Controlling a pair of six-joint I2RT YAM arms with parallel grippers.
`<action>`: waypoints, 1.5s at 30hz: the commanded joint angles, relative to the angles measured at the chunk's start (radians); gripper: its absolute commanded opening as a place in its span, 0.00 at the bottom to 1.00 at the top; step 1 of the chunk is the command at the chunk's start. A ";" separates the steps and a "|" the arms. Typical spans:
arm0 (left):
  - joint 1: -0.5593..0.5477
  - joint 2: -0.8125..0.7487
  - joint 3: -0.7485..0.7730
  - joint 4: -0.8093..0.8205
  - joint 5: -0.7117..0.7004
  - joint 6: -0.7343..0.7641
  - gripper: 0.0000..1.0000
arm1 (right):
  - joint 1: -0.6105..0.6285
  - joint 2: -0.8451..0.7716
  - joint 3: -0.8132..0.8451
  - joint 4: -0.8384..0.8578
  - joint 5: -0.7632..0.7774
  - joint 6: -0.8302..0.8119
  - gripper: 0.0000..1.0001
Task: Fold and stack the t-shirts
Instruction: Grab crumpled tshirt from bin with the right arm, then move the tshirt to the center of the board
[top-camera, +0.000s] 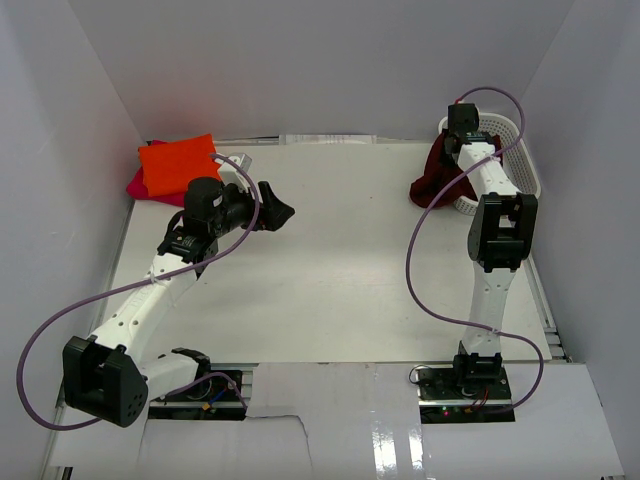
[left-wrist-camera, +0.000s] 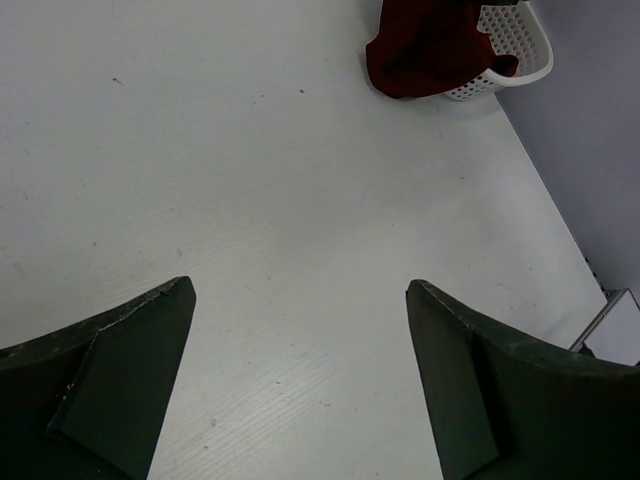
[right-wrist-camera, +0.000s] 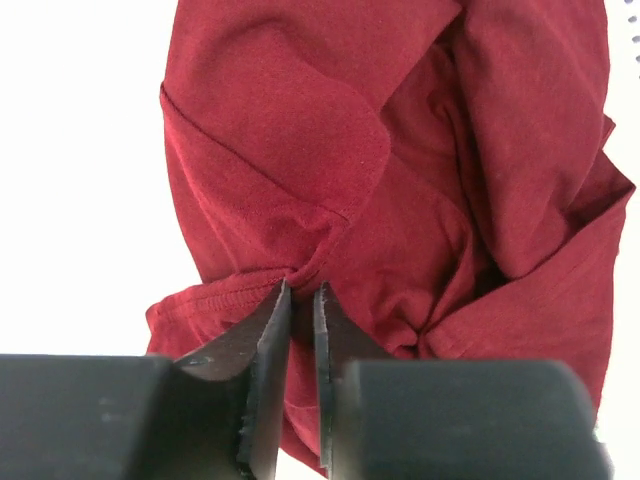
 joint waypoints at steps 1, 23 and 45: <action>0.007 -0.006 0.007 0.005 0.010 0.008 0.98 | -0.007 -0.002 0.042 0.055 0.006 -0.016 0.12; 0.007 -0.006 0.009 0.006 0.011 0.008 0.98 | 0.065 -0.444 -0.024 0.083 -0.414 -0.068 0.08; 0.008 -0.166 -0.017 -0.069 -0.470 -0.041 0.98 | 0.417 -0.791 -0.815 0.181 -0.831 0.124 0.18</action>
